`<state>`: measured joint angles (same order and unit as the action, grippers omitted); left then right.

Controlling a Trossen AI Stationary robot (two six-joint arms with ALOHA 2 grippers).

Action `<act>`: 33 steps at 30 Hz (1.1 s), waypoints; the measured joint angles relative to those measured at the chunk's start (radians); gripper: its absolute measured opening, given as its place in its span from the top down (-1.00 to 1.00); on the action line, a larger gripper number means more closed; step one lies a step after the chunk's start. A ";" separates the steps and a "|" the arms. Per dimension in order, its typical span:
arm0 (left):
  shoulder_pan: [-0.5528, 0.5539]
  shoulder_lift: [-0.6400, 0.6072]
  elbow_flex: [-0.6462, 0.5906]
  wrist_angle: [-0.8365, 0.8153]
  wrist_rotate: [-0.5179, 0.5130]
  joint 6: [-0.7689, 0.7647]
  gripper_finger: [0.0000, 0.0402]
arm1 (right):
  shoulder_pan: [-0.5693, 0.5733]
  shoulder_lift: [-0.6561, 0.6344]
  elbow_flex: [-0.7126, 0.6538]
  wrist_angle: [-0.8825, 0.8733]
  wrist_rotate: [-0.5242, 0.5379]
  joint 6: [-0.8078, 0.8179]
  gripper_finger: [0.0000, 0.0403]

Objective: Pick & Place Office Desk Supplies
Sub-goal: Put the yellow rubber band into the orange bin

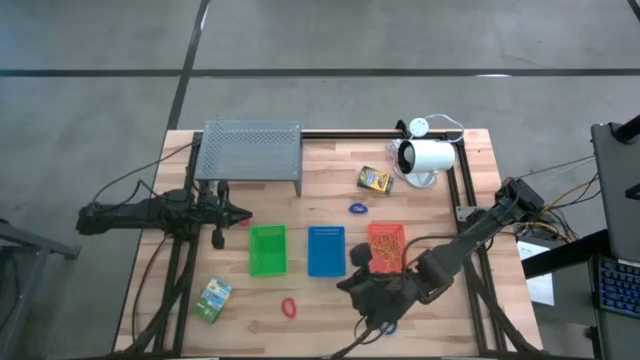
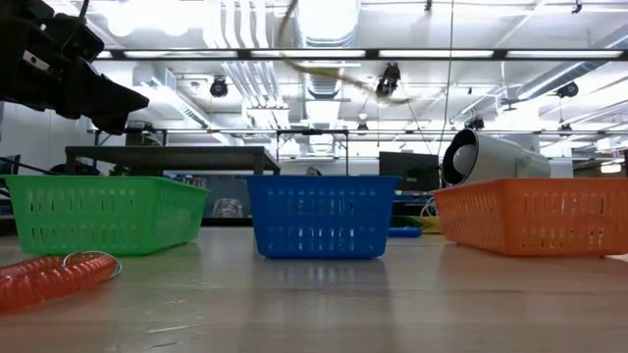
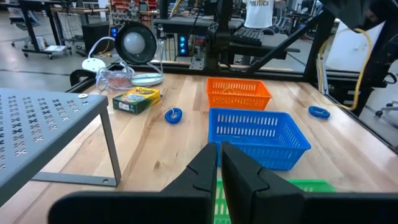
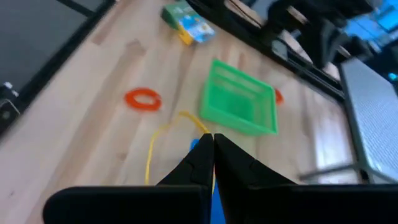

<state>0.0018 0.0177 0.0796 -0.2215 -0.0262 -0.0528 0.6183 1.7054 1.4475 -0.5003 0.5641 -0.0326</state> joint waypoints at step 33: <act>0.000 -0.001 0.000 0.000 0.000 0.000 0.86 | 0.036 -0.128 0.000 -0.828 0.210 1.189 0.96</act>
<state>0.0021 0.0170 0.0799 -0.2214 -0.0265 -0.0528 0.6544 1.5772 1.4475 -1.3282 0.7745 1.1561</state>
